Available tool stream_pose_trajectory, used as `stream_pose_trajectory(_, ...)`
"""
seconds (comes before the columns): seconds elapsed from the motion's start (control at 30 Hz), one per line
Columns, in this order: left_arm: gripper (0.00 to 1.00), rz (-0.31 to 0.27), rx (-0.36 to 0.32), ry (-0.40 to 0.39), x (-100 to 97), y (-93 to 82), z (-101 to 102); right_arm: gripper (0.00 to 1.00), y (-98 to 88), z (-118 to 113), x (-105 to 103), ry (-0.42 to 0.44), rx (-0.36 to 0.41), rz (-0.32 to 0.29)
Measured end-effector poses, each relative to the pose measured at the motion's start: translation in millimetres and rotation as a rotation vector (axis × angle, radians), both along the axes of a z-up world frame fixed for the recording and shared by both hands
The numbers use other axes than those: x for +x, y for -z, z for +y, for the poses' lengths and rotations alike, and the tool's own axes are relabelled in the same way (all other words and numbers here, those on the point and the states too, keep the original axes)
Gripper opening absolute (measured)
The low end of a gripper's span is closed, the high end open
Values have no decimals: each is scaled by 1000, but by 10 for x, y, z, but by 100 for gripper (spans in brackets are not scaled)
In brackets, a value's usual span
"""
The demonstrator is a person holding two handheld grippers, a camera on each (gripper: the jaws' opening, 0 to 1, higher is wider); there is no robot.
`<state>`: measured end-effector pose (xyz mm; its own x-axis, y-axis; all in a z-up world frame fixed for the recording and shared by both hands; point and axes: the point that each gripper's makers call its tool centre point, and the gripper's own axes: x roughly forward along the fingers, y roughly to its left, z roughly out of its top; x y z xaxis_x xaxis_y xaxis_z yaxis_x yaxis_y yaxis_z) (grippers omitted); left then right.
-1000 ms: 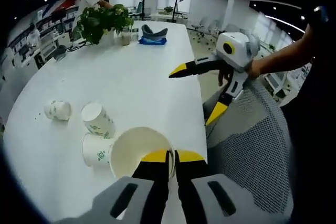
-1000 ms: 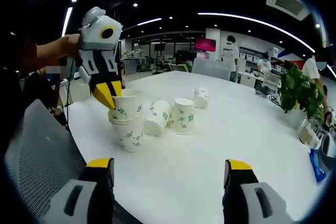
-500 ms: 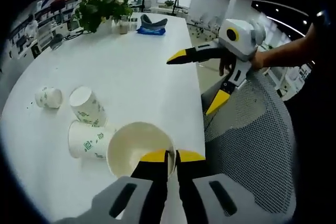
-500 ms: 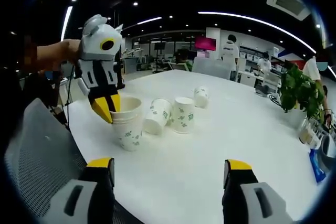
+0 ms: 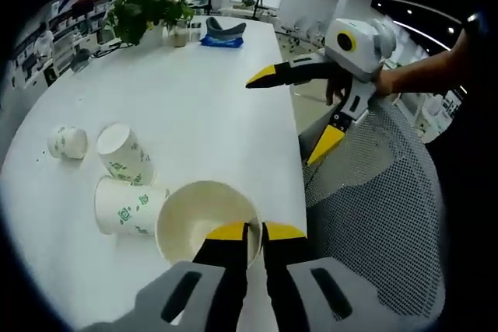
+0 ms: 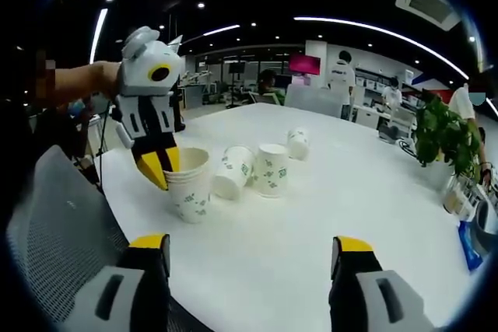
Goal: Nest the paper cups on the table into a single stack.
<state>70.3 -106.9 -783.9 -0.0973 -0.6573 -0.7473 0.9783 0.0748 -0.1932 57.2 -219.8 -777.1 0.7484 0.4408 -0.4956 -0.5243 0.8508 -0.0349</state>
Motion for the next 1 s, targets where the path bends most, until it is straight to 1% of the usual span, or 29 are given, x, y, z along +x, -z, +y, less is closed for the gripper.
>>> stream_pose_trajectory(0.17,4,-13,-3,14,-9,-20,9,86,-6,0,1,2,4,-2)
stream_pose_trajectory(0.37,7,-24,-48,-8,49,-186,-1,87,-17,10,-1,2,6,-3)
stream_pose_trajectory(0.67,7,-52,-78,-55,236,-350,32,87,-20,3,1,2,6,-4)
stream_pose_trajectory(0.83,7,-61,-104,-61,297,-455,25,87,-28,8,2,4,6,-5)
stream_pose_trajectory(0.93,7,-74,-111,-88,407,-496,32,87,-28,12,-2,2,4,-5)
stream_pose_trajectory(1.0,7,-80,-112,-105,486,-491,54,87,-34,17,-4,4,4,-4)
